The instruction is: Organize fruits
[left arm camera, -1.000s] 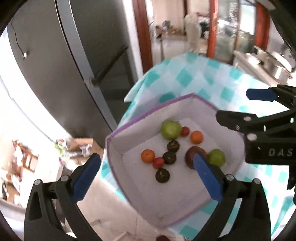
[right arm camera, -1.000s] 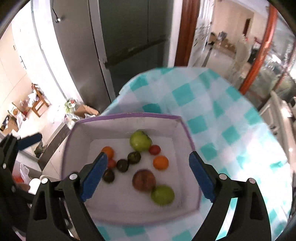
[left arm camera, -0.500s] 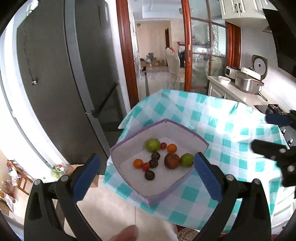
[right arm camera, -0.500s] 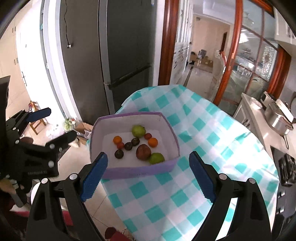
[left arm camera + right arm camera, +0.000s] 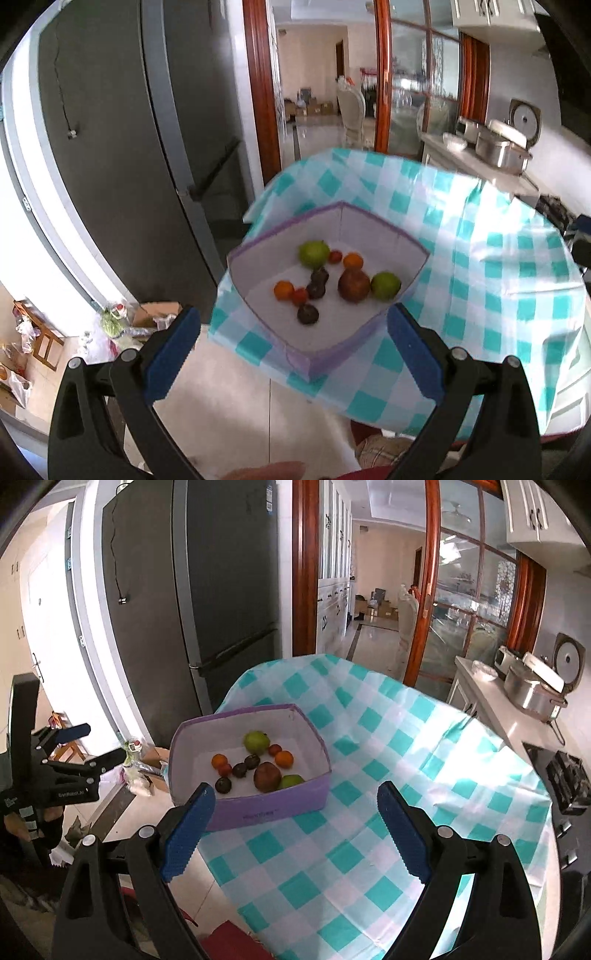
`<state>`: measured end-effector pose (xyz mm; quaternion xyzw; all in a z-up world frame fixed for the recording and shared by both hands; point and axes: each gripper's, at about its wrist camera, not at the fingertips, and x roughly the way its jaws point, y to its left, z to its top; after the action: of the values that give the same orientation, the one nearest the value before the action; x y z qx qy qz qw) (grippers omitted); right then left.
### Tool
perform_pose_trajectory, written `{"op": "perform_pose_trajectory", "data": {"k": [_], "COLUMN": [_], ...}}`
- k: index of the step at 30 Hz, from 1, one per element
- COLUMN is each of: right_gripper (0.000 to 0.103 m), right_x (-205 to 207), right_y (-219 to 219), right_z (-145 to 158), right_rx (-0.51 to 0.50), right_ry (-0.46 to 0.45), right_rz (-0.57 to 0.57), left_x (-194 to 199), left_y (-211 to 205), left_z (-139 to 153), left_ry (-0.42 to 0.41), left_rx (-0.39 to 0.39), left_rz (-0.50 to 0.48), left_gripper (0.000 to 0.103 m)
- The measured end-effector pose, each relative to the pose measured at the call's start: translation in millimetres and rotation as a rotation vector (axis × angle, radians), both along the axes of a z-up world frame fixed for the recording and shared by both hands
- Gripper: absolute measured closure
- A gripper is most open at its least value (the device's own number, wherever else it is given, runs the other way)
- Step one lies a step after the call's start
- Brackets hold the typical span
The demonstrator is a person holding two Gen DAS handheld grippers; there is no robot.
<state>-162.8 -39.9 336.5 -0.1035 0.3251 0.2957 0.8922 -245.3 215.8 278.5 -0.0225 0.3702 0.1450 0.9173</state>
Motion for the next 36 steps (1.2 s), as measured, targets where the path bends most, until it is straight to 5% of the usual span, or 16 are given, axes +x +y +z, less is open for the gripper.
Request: {"op": "perform_pose_trajectory", "data": {"k": [11, 26, 36], "right_gripper": [0.016, 0.016, 0.016], "right_x": [82.3, 193.6, 212.8], "right_y": [70.2, 170.2, 207.2], "right_z": [-82.1, -159.4, -188.6], "right_rx": [-0.099, -0.158, -0.211], "right_ry": [0.251, 0.378, 0.392], "right_rz": [0.072, 0.138, 0.144], "left_x": [59.8, 169.7, 186.6], "left_y": [23.6, 51.8, 73.6], "left_z": [-64.3, -125.2, -159.7], "left_ry": [0.166, 0.301, 0.369], "left_rx": [-0.097, -0.128, -0.164], "left_rz": [0.077, 0.150, 0.160], "left_gripper": [0.002, 0.002, 0.002]}}
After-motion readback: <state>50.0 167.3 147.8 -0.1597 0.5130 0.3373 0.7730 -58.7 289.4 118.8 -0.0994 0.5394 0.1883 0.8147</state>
